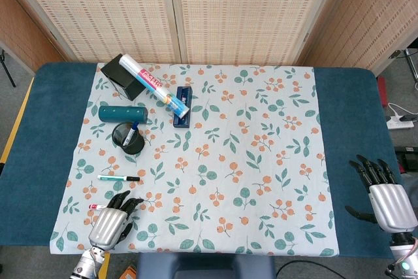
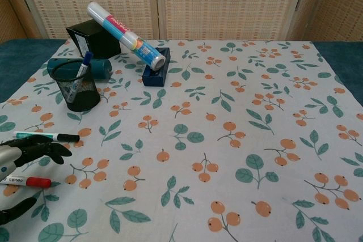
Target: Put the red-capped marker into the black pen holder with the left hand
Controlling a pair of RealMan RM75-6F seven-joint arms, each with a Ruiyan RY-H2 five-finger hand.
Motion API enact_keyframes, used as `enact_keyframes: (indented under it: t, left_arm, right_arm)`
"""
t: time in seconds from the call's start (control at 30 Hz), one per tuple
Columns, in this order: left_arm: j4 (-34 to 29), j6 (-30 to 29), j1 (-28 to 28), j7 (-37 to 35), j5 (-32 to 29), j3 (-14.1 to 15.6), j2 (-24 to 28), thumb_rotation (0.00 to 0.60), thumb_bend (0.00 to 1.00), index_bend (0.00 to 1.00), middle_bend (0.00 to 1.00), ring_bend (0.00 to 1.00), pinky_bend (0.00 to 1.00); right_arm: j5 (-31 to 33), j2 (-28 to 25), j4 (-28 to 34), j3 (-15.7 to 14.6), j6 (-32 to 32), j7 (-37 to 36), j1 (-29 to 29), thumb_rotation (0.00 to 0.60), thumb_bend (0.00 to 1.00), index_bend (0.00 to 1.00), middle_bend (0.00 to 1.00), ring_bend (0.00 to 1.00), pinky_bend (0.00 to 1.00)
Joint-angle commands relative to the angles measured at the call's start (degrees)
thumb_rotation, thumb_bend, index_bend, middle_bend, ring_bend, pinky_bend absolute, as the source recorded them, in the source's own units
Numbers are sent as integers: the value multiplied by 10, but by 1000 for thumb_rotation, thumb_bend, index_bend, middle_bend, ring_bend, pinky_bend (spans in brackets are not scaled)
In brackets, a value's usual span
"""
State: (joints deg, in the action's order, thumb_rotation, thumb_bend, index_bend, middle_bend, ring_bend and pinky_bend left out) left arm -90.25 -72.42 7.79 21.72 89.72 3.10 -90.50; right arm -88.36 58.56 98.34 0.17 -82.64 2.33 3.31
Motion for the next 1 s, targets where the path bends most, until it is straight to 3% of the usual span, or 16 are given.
enact_keyframes:
  t: [0.03,0.4,0.83,1.0]
  left_arm:
    - [21,4,4,0,-15,-10,-15,600,350,226,255,84,139]
    - [69,-11,6,13,-28,-13,-46,600,349,271,357,117,148]
    - [124,-38,3,39,-35,-23,-70,600,349,317,382,136,159]
    - [141,-76,-10,83,-29,-23,-75,600,350,366,420,162,168]
  right_arm:
    - [-1,0,0,0,1,0,0,600,0,143,35,101,29]
    - [1,0,1,0,0,2,0,600,0,161,36,103,34]
    - [0,-1,0,0,-1,2,-1,600,0,185,35,103,34]
    - [1,0,0,0,1,3,0,600,0,193,35,103,34]
